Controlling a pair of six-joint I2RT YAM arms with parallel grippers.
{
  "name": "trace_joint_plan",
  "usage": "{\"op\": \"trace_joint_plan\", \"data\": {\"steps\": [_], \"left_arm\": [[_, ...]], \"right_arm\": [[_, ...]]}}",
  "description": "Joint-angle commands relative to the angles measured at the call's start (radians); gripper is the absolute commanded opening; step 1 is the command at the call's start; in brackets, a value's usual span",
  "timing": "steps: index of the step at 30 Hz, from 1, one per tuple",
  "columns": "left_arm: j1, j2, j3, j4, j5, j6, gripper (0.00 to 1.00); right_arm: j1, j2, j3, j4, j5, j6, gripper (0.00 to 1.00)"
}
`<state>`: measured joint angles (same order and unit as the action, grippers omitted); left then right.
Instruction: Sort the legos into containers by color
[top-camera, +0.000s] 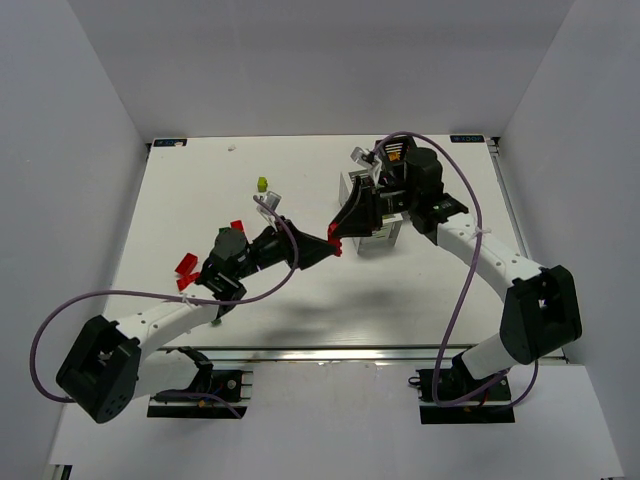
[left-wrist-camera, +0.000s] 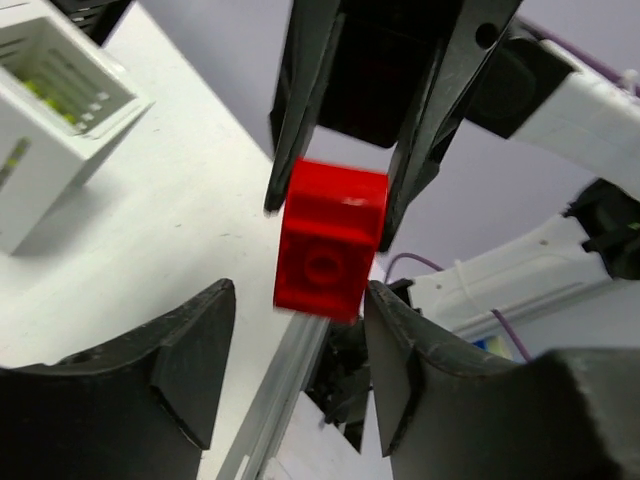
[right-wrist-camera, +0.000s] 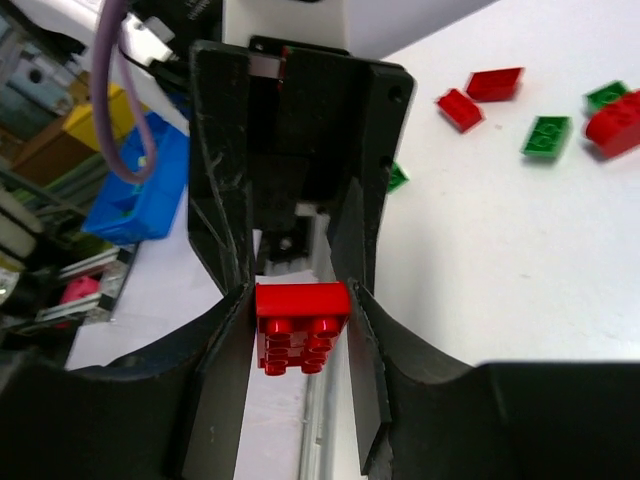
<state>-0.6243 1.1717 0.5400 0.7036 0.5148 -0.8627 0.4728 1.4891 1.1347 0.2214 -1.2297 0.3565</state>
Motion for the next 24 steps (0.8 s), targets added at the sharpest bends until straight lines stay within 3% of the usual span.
{"op": "trace_joint_plan", "data": {"steps": [1,11,17,24], "left_arm": [[0.001,-0.055,0.017,-0.124,-0.082,0.053,0.65],[0.011,-0.159,-0.022,-0.369,-0.3,0.09,0.7],[0.018,-0.184,0.011,-0.605,-0.509,0.088,0.77],[0.026,-0.228,0.008,-0.697,-0.662,0.065,0.84]], "right_arm": [[-0.051,-0.021,0.059,-0.123,0.041,-0.138,0.04],[-0.194,-0.018,0.132,-0.339,0.269,-0.37,0.0],[-0.281,0.017,0.191,-0.361,0.51,-0.444,0.0],[-0.342,0.059,0.209,-0.303,0.677,-0.501,0.0]]}}
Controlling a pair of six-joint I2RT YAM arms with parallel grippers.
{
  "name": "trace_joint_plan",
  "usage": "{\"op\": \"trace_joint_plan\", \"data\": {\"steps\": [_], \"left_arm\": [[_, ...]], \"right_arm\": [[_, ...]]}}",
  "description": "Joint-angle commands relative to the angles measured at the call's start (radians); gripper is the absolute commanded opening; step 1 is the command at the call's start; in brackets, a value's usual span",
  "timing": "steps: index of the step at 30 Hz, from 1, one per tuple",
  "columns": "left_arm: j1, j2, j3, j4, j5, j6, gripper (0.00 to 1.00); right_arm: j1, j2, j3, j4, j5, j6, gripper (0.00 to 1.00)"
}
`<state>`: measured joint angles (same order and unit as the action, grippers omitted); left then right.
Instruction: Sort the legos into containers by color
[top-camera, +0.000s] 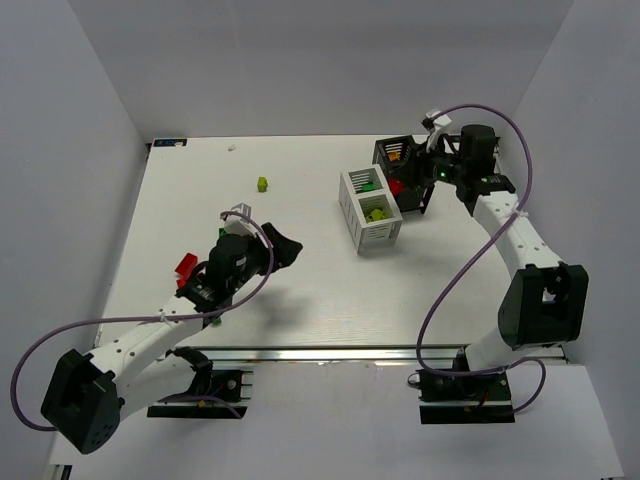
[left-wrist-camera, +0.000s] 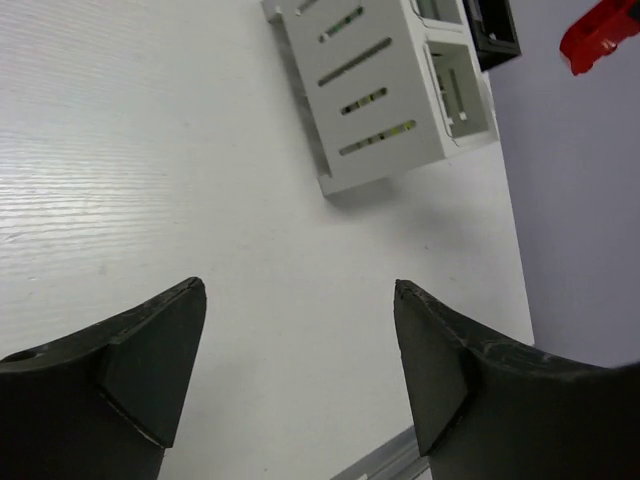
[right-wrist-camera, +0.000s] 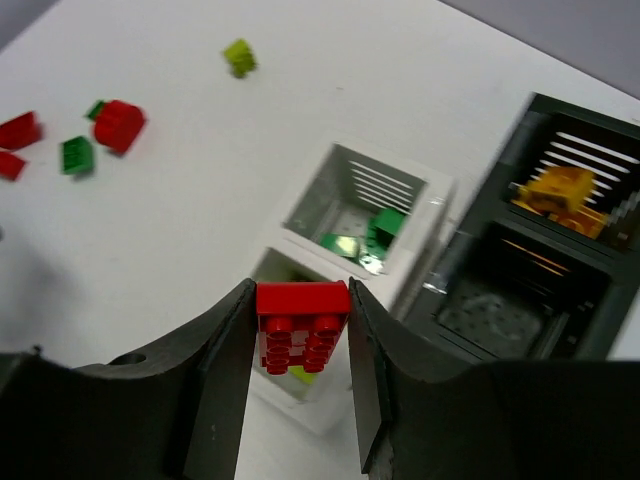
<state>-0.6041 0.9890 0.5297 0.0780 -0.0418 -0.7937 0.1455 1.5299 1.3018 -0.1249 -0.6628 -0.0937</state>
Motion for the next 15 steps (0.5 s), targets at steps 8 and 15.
{"op": "trace_joint_plan", "data": {"steps": [8,15], "left_arm": [[0.01,-0.092,0.016,-0.17,-0.219,-0.029,0.92],[0.015,-0.105,0.024,-0.204,-0.251,-0.035,0.94]], "right_arm": [[-0.034,0.101,0.073,0.102,0.305,-0.084,0.0],[-0.032,0.188,0.128,0.165,0.376,-0.1,0.0]]}}
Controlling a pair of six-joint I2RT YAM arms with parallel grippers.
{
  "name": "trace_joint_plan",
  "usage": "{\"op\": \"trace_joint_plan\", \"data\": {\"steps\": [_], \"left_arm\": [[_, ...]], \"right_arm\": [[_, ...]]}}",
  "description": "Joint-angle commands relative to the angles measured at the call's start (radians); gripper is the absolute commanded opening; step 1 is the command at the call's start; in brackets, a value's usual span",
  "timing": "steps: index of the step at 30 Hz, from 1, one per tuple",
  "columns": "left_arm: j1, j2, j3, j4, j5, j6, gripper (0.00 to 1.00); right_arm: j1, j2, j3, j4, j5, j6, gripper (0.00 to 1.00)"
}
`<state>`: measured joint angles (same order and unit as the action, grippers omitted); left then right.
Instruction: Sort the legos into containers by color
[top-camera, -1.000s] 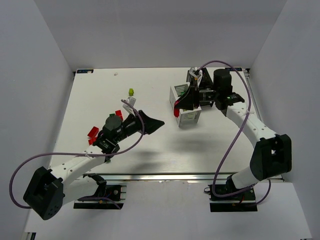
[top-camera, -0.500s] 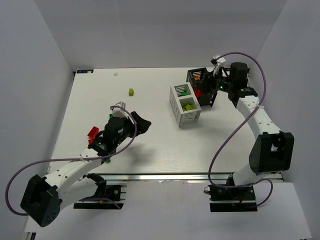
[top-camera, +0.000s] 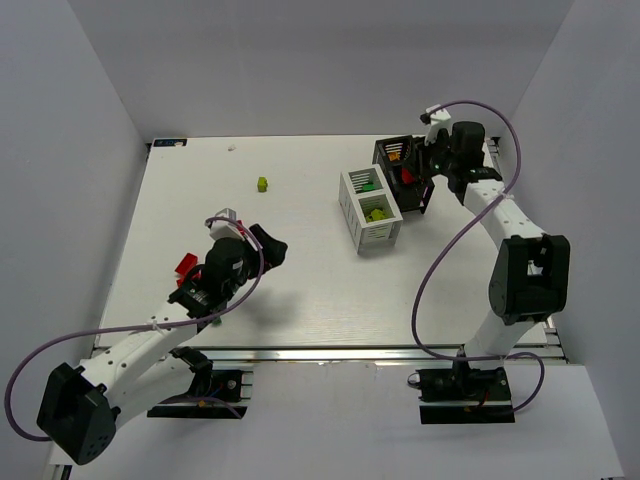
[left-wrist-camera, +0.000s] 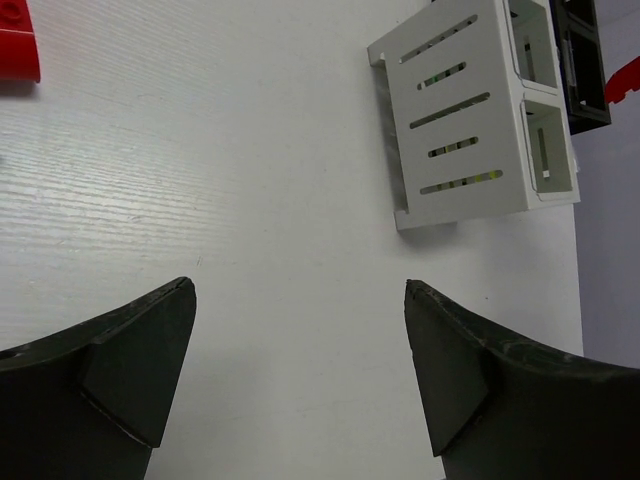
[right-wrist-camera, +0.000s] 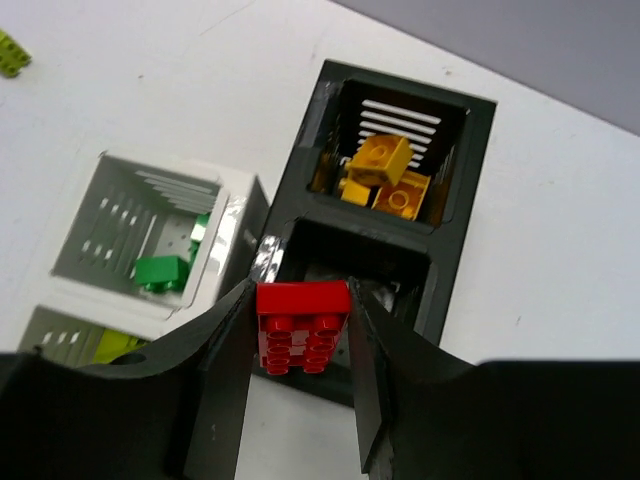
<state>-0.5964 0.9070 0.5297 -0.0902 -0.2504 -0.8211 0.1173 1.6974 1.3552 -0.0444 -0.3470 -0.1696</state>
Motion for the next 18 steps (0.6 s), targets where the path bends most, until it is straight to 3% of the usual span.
{"op": "trace_joint_plan", "data": {"steps": [1,8,12,15,18], "left_arm": [[0.007,-0.025,0.029,-0.046,-0.047,-0.007,0.94],[0.01,-0.049,0.039,-0.071,-0.072,-0.009,0.97],[0.01,-0.056,0.059,-0.08,-0.069,0.008,0.98],[0.01,-0.046,0.09,-0.104,-0.062,0.031,0.98],[0.01,-0.016,0.142,-0.126,-0.061,0.06,0.98]], "right_arm": [[-0.005,0.028,0.081,0.087,0.065,-0.027,0.0],[-0.005,0.09,0.116,0.129,0.069,-0.033,0.03],[-0.007,0.117,0.125,0.126,0.077,-0.044,0.21],[-0.007,0.127,0.119,0.129,0.069,-0.045,0.41],[-0.008,0.137,0.117,0.127,0.065,-0.038,0.5]]}}
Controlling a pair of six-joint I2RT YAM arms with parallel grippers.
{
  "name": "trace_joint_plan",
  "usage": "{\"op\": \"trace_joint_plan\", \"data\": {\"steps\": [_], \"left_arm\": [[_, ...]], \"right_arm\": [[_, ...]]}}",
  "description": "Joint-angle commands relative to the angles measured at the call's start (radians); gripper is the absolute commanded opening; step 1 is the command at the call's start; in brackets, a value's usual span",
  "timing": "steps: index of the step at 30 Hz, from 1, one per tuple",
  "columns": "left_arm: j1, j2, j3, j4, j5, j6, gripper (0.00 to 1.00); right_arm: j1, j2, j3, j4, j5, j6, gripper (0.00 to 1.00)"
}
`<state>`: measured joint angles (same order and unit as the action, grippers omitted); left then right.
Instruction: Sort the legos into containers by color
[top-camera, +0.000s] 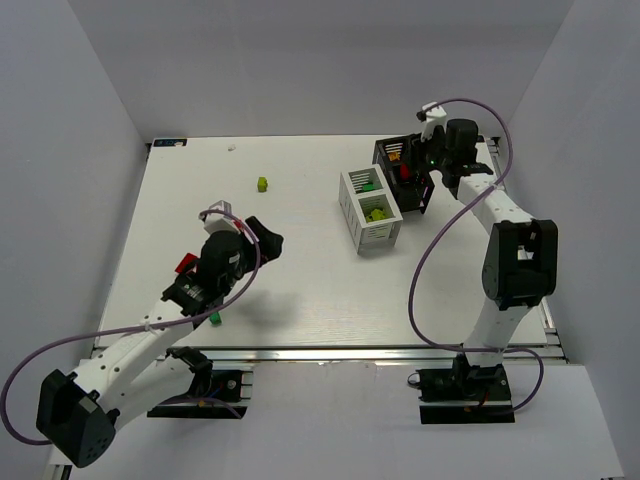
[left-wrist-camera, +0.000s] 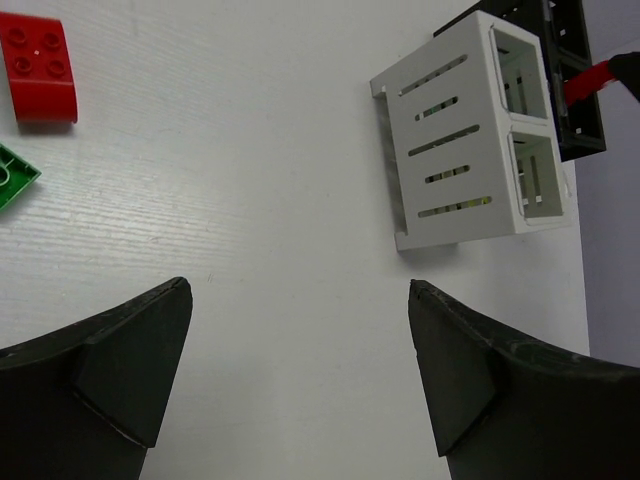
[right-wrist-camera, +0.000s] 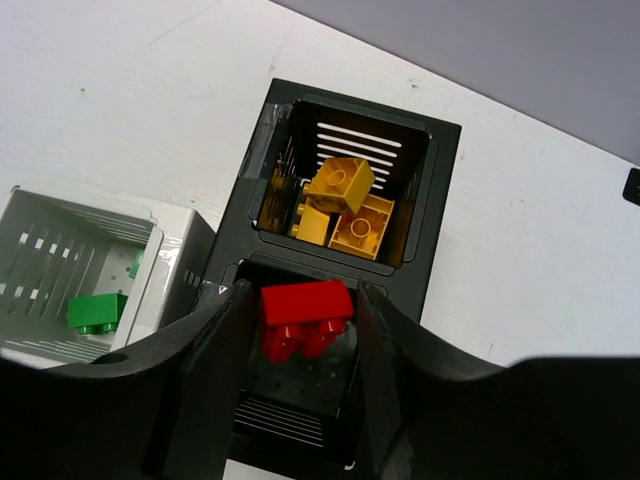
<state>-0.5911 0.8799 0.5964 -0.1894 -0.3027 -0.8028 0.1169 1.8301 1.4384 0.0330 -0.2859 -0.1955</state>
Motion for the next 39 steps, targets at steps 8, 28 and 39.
{"op": "trace_joint_plan", "data": {"steps": [8,28,39], "left_arm": [[0.019,0.186,0.288,-0.146,-0.012,0.114,0.98],[0.277,0.757,0.732,-0.455,-0.036,0.221,0.87],[0.277,0.95,0.882,-0.571,-0.206,0.182,0.82]], "right_arm": [[-0.023,-0.015,0.042,0.044,-0.033,0.007,0.62],[-0.056,-0.255,-0.05,-0.21,-0.72,-0.302,0.37],[-0.056,-0.368,-0.205,-0.159,-0.69,-0.243,0.32]]}}
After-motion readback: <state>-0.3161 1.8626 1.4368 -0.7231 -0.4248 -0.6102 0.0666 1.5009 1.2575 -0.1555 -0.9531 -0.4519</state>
